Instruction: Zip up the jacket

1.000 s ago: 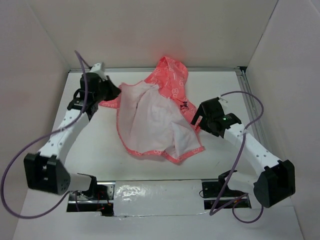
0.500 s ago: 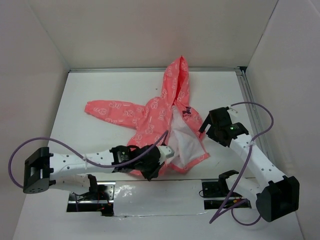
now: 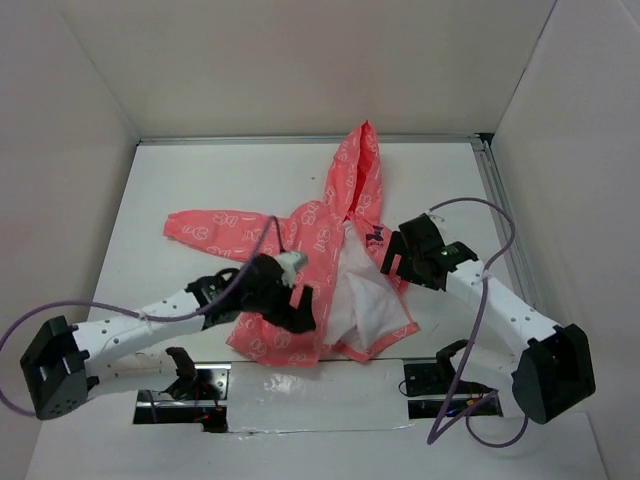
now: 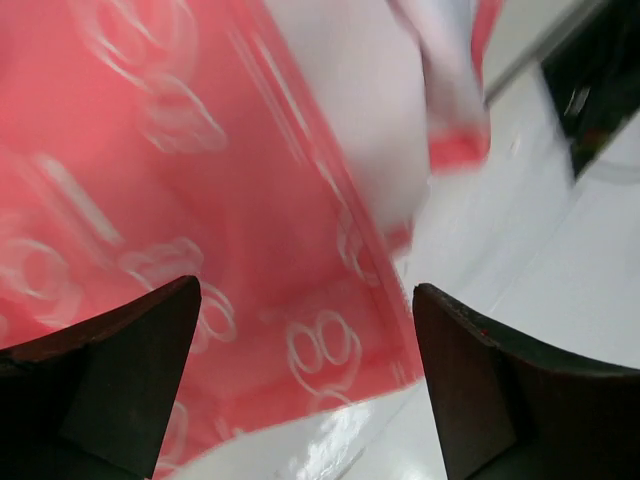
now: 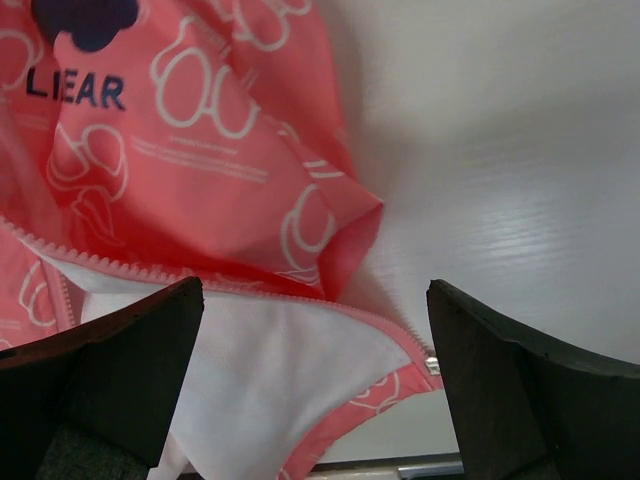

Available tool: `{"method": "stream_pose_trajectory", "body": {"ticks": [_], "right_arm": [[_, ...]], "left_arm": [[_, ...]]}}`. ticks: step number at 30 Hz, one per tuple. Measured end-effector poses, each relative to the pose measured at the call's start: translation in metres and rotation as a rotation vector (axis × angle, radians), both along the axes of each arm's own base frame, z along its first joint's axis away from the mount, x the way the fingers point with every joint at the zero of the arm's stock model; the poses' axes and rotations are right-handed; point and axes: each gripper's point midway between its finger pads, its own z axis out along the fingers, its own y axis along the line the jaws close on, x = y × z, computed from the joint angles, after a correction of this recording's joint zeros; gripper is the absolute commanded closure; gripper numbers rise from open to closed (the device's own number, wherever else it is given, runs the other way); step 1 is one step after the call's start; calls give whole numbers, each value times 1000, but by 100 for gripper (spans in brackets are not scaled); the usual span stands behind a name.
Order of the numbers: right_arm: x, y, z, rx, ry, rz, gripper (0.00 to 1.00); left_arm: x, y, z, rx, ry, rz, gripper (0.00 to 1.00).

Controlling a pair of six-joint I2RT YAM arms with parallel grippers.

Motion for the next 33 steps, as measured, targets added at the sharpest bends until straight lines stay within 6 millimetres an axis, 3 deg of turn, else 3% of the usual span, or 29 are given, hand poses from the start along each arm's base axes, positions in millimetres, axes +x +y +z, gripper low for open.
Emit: {"method": "stream_pose_trajectory", "body": {"ticks": [3, 5, 6, 7, 8, 9, 10, 11, 12, 14, 15, 19, 21, 22, 24, 26, 28, 31, 33], "right_arm": [[5, 15, -10, 6, 20, 61, 0], [9, 24, -20, 11, 44, 93, 2], [10, 28, -27, 12, 63, 104, 8], [11, 29, -34, 8, 86, 108, 17], [12, 31, -40, 0, 110, 108, 37], [15, 32, -46, -7, 133, 102, 47], [18, 33, -51, -14, 150, 99, 62], [22, 35, -54, -21, 163, 93, 84], [28, 36, -55, -26, 167, 81, 89], [42, 36, -55, -40, 165, 47, 92], [51, 37, -52, -47, 155, 36, 93], [109, 34, -34, -49, 80, -33, 96], [139, 30, -27, -42, 46, -61, 92], [153, 27, -24, -39, 34, -73, 84], [179, 24, -17, -35, 5, -83, 78], [195, 21, -11, -39, -22, -79, 65], [195, 19, -5, -43, -41, -71, 37], [179, 16, 7, -38, -64, -47, 13], [159, 12, 16, -28, -76, -43, 0]], "left_arm": [[60, 18, 14, -150, 10, 172, 1], [85, 33, 8, -180, 20, 239, 1], [89, 35, 3, -183, 37, 240, 1], [89, 34, -3, -179, 51, 223, 1], [87, 30, -9, -180, 71, 199, 1], [87, 26, -16, -174, 87, 176, 1], [85, 24, -24, -166, 112, 159, 1], [85, 22, -33, -155, 141, 149, 1], [88, 20, -42, -143, 170, 148, 1], [98, 20, -59, -126, 225, 161, 1], [107, 17, -56, -152, 241, 162, 1], [168, 22, -55, -217, 211, 240, 1], [209, 31, -54, -239, 185, 297, 1], [228, 35, -52, -249, 172, 321, 1], [265, 43, -48, -259, 130, 363, 1], [286, 53, -45, -254, 93, 401, 1], [290, 59, -40, -240, 66, 420, 1], [276, 54, -30, -195, 29, 406, 1], [256, 42, -19, -161, 10, 377, 1]]}}
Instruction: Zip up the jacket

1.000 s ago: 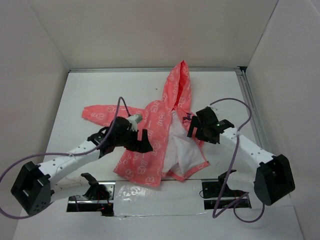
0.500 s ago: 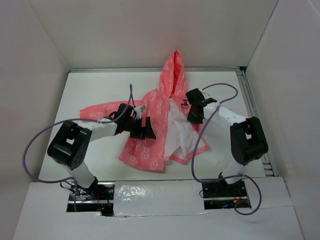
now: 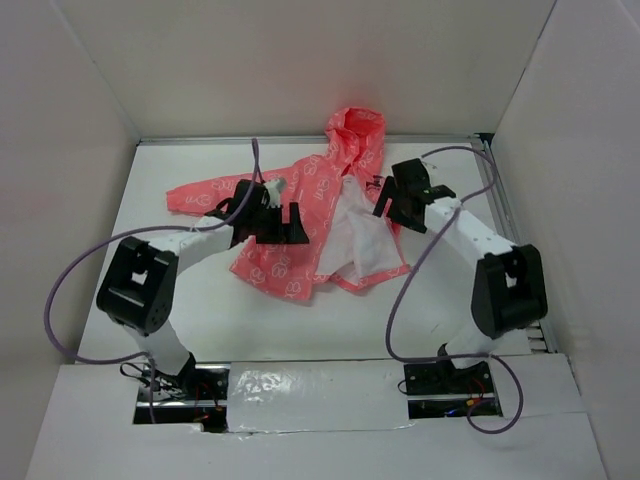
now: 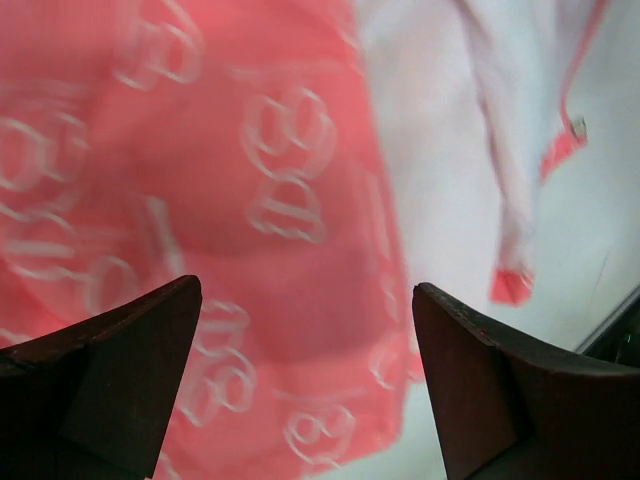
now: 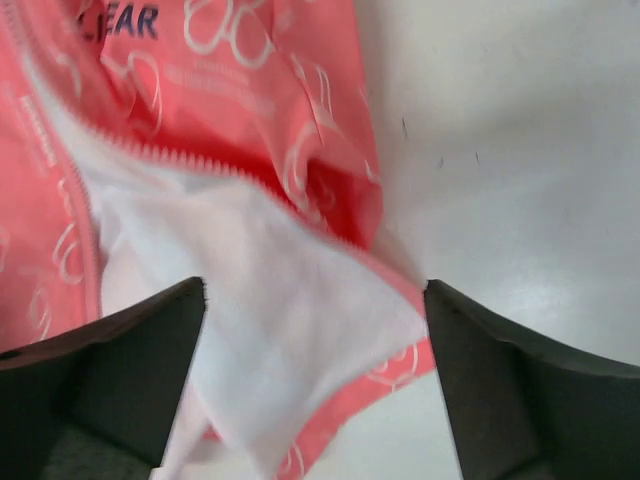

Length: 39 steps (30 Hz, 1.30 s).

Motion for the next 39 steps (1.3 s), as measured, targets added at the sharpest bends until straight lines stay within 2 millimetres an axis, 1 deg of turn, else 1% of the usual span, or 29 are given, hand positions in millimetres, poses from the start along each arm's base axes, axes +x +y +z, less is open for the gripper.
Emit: {"method": "stream_pose_trajectory", "body": {"ticks": [2, 4, 5, 7, 8, 10, 11, 12, 14, 16, 19, 20, 22, 24, 25, 29, 30, 32, 33, 35, 37, 39], "right_arm": [[-21, -4, 12, 17, -28, 4, 0], [-38, -7, 22, 37, -54, -1, 0], [-46, -9, 26, 46, -65, -8, 0], [-57, -14, 26, 57, -73, -24, 0], [-61, -17, 23, 58, -66, -31, 0], [-68, -23, 11, 52, -33, -41, 0], [-70, -28, 2, 45, -8, -47, 3], [-73, -31, -6, 35, 19, -43, 4], [-76, -37, -20, 12, 73, -31, 4], [-78, -37, -32, -2, 114, 0, 5], [-82, -33, -49, -5, 176, 49, 15], [-84, -32, -55, -6, 199, 59, 20], [-87, -32, -68, -9, 245, 60, 22], [-91, -31, -79, -4, 285, 60, 31], [-93, -30, -83, 2, 299, 57, 34], [-98, -29, -91, 24, 331, 39, 36], [-99, -28, -92, 29, 334, 34, 39], [-99, -29, -93, 38, 339, 24, 49], [-99, -29, -94, 41, 343, 18, 77], [-97, -29, -95, 50, 353, 6, 100], [-93, -29, -93, 60, 342, -12, 100], [-92, -31, -93, 51, 337, -27, 100]], "left_arm": [[-23, -14, 14, 32, -30, -40, 1], [-45, -22, 23, 47, -34, -73, 1], [-55, -22, 25, 53, -24, -75, 1], [-70, -13, 19, 74, 11, -53, 1], [-74, -10, 15, 81, 30, -40, 1], [-94, 3, -3, 113, 81, -27, 1], [-105, 8, -11, 125, 112, -26, 1], [-113, 11, -17, 132, 140, -21, 1], [-122, 15, -24, 136, 176, -23, 1], [-121, 17, -24, 131, 181, -17, 1], [-117, 18, -21, 115, 171, -9, 1], [-115, 18, -20, 108, 169, -7, 1], [-112, 19, -18, 96, 162, -2, 1], [-110, 21, -14, 89, 152, 5, 1], [-109, 22, -12, 85, 145, 9, 1], [-105, 25, -2, 69, 118, 23, 1], [-105, 25, 0, 65, 114, 24, 1], [-104, 26, 3, 59, 105, 27, 1], [-104, 26, 5, 57, 99, 27, 1], [-103, 26, 8, 52, 91, 29, 1], [-103, 26, 12, 46, 80, 30, 1], [-103, 26, 18, 40, 66, 32, 1]]}}
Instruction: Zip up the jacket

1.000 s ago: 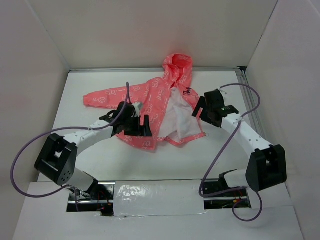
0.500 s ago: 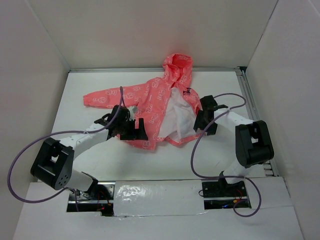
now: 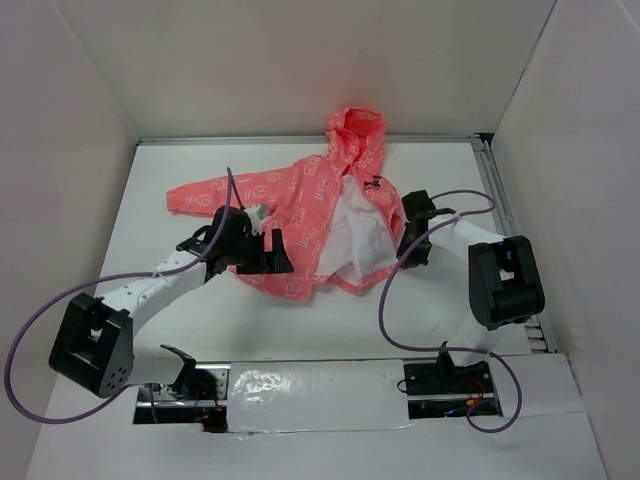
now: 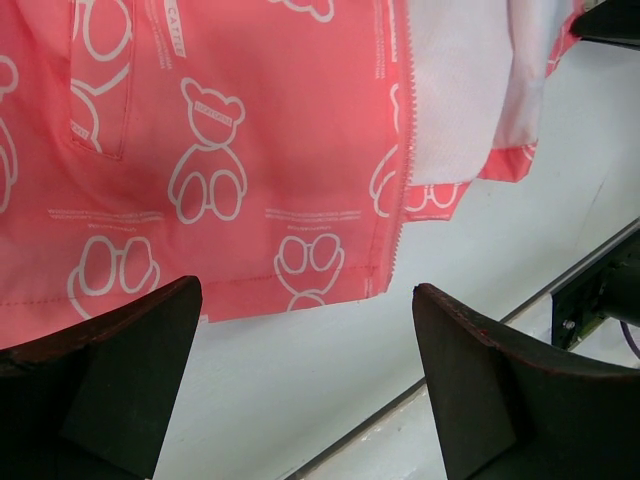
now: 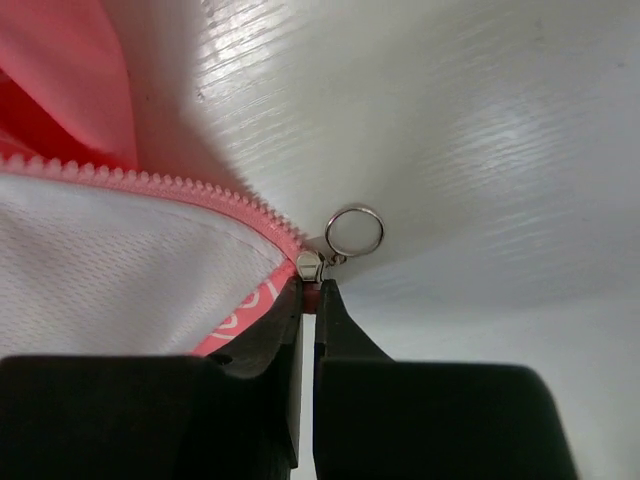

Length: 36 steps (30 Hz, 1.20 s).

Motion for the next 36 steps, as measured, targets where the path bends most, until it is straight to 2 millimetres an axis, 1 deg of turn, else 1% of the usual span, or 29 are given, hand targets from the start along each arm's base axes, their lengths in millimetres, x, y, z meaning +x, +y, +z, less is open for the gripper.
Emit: {"method": "stream_pose_trajectory", "body": {"ticks": [2, 4, 5, 6, 7, 9, 11, 12, 13, 14, 16, 17, 19, 20, 21, 22, 23, 24, 25, 26, 27, 28, 29, 31, 32, 35, 36], "right_arm": [[1, -4, 4, -31, -15, -14, 100], [0, -11, 17, -80, -51, -25, 100], [-1, -12, 27, -106, -76, -22, 100], [-2, -11, 42, -136, -117, -9, 100], [-2, -6, 59, -161, -166, 14, 100], [-3, 12, 91, -193, -258, 79, 100], [-6, 41, 123, -219, -359, 181, 100], [-9, 56, 134, -221, -395, 231, 100], [-15, 75, 143, -230, -426, 296, 100], [-21, 94, 147, -234, -445, 358, 100], [-37, 129, 146, -281, -451, 491, 100], [-48, 151, 141, -315, -453, 575, 100], [-74, 193, 118, -380, -429, 746, 100], [-88, 211, 105, -406, -415, 827, 99], [-102, 225, 87, -439, -391, 900, 98], [-116, 235, 69, -472, -365, 965, 97], [-129, 241, 51, -503, -333, 1022, 94], [-139, 243, 35, -527, -300, 1058, 86], [-143, 243, 26, -533, -285, 1065, 76], [-145, 244, 22, -523, -277, 1064, 63], [-146, 243, 21, -499, -274, 1063, 40], [-147, 243, 23, -467, -280, 1049, 26], [-149, 244, 25, -409, -290, 1037, 20], [-152, 236, 38, -306, -308, 1010, 19], [-154, 234, 47, -253, -325, 998, 18], [-152, 235, 77, -82, -391, 938, 20], [-151, 235, 83, -39, -405, 921, 20]], "left_arm": [[0, 0, 7, -9, -18, 2, 1], [0, 0, 16, -23, -41, 5, 1], [0, 0, 20, -33, -48, 11, 1], [0, -1, 24, -42, -55, 17, 1], [0, -1, 27, -48, -61, 22, 1], [0, 0, 31, -58, -62, 43, 1], [-1, 1, 32, -62, -49, 70, 1], [-2, 3, 32, -61, -42, 81, 1], [-4, 4, 31, -62, -31, 100, 1], [-6, 6, 31, -64, -15, 120, 1], [-10, 13, 28, -64, 21, 166, 1], [-12, 16, 27, -67, 40, 191, 1], [-14, 25, 22, -71, 72, 242, 1], [-15, 29, 20, -76, 89, 267, 1], [-17, 33, 16, -74, 102, 285, 1], [-19, 38, 12, -75, 117, 306, 1], [-21, 40, 9, -76, 130, 318, 1], [-24, 41, 7, -76, 140, 321, 1], [-26, 42, 5, -74, 145, 321, 1], [-28, 42, 3, -74, 150, 322, 1], [-30, 43, 1, -75, 151, 323, 1], [-30, 42, 1, -77, 148, 322, 1], [-31, 42, 1, -82, 148, 315, 1], [-34, 40, 3, -92, 147, 301, 1], [-35, 38, 4, -96, 145, 294, 1], [-37, 33, 6, -114, 132, 270, 1], [-39, 32, 6, -117, 131, 262, 1]]}}
